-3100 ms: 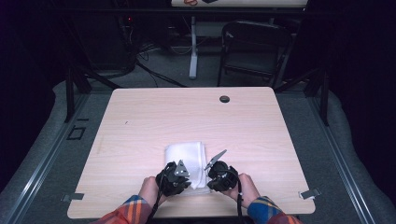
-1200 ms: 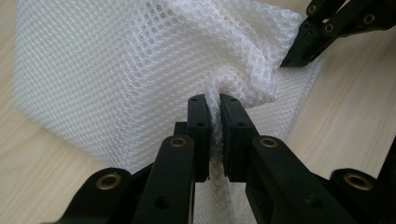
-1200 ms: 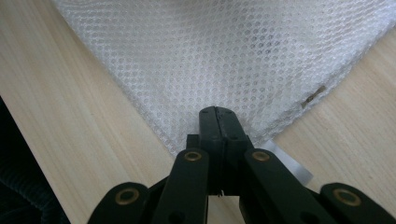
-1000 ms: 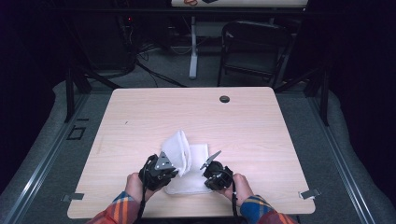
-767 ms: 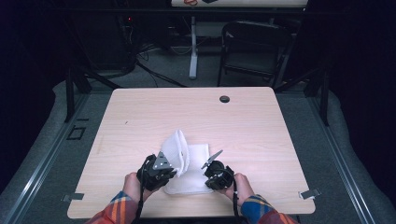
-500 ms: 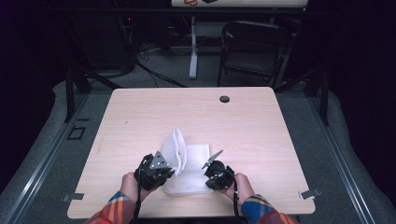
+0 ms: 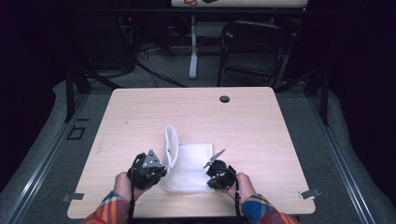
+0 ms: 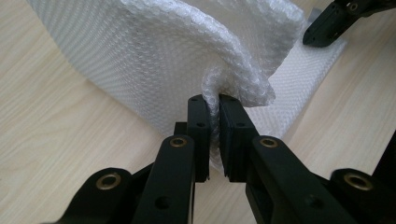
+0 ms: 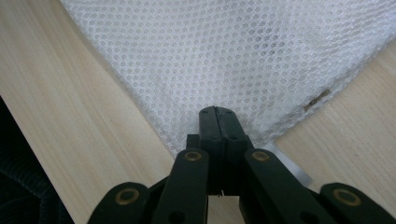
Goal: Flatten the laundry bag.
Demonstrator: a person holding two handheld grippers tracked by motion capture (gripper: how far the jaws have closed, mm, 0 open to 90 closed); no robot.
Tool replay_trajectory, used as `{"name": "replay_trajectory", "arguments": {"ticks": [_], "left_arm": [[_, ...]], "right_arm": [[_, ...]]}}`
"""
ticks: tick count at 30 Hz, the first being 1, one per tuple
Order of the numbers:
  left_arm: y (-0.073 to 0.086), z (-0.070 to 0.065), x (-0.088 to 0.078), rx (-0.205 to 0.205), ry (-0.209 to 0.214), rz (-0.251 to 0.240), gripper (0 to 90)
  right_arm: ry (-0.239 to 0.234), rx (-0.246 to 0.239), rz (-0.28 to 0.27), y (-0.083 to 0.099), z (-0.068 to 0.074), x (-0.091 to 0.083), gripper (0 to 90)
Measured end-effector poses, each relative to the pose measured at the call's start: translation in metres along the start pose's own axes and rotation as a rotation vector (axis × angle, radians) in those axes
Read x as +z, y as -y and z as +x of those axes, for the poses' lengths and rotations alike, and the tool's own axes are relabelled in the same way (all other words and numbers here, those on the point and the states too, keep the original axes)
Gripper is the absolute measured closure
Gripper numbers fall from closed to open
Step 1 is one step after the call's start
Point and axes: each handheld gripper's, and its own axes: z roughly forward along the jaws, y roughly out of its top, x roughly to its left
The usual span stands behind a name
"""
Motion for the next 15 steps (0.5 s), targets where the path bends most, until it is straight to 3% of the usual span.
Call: {"name": "replay_trajectory", "arguments": {"ticks": [15], "left_arm": [[0.0072, 0.0038, 0.0014, -0.018, 0.015, 0.049, 84.4]], "right_arm": [[0.000, 0.010, 0.005, 0.0032, -0.0047, -0.0022, 90.0]]}}
